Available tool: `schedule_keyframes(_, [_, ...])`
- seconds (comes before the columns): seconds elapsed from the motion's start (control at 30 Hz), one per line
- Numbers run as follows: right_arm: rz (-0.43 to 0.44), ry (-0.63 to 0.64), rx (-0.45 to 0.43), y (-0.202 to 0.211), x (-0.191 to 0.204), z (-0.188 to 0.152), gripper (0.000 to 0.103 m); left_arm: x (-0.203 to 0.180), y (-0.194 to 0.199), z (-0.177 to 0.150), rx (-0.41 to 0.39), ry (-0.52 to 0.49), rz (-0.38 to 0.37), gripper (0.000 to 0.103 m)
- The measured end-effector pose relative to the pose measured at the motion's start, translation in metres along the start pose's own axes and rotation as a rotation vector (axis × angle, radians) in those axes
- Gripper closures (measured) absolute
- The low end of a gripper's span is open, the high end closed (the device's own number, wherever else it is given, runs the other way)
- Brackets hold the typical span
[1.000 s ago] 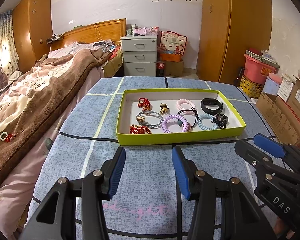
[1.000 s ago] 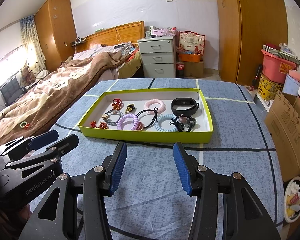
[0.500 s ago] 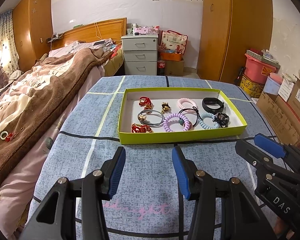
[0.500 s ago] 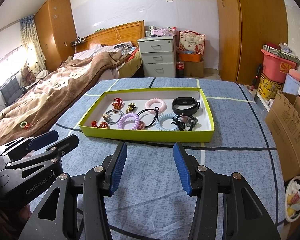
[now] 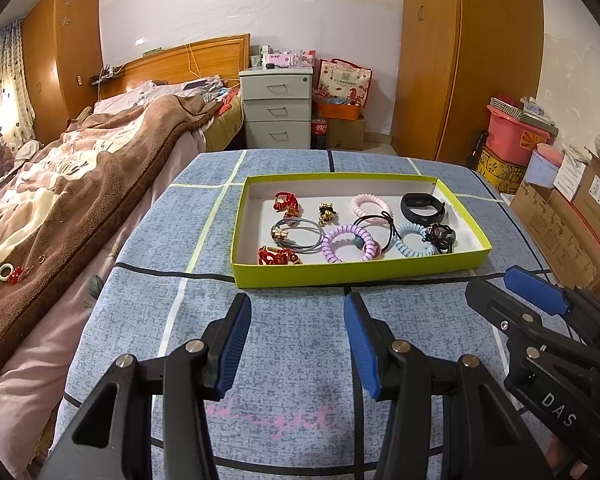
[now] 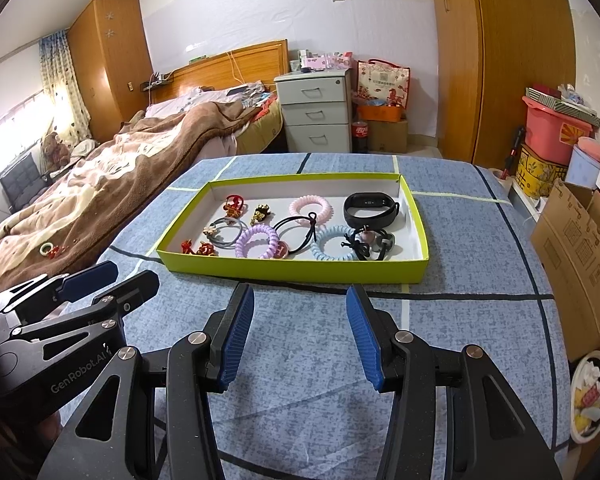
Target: Organize jewelry
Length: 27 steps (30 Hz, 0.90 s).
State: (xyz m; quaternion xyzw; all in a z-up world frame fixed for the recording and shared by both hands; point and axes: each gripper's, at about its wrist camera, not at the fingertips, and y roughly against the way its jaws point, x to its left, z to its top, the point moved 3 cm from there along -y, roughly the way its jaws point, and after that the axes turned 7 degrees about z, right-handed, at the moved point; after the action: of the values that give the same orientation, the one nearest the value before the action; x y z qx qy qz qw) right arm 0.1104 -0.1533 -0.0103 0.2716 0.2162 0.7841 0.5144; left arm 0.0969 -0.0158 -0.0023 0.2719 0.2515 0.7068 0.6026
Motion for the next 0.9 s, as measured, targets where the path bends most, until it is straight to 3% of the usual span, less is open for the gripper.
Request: schedule_keyframes(0.9, [0.002, -0.002, 0.004, -0.003, -0.0002, 0.0005, 0.054, 0.0009, -0.0013, -0.0009, 0.007, 0.001, -0.006, 0.053])
